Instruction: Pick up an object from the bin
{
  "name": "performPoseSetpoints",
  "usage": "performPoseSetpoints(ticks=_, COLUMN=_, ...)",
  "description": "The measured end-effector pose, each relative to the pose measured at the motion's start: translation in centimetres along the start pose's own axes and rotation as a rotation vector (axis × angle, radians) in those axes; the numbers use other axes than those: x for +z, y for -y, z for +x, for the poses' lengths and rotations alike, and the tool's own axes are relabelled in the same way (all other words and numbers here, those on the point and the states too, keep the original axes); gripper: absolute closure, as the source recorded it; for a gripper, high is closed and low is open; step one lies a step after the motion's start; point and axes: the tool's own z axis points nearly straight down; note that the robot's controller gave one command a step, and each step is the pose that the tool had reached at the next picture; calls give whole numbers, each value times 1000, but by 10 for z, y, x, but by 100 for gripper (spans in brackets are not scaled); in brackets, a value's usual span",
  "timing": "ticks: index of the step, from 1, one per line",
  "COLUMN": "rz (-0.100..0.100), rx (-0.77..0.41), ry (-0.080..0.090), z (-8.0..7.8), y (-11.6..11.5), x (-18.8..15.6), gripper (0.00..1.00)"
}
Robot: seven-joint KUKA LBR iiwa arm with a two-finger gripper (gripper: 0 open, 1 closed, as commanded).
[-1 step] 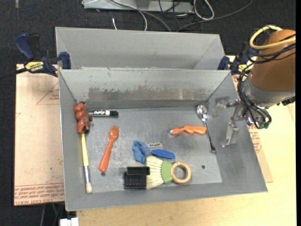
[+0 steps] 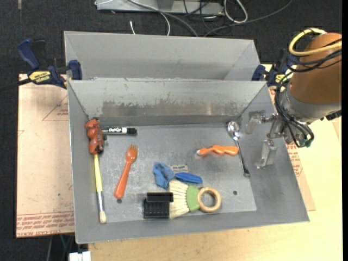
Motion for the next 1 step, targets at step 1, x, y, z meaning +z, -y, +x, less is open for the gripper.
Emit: performPoseSetpoints(ticks=1, rz=1, rx=-16, ry=7, z=-41, y=-21, x=93, gripper=0)
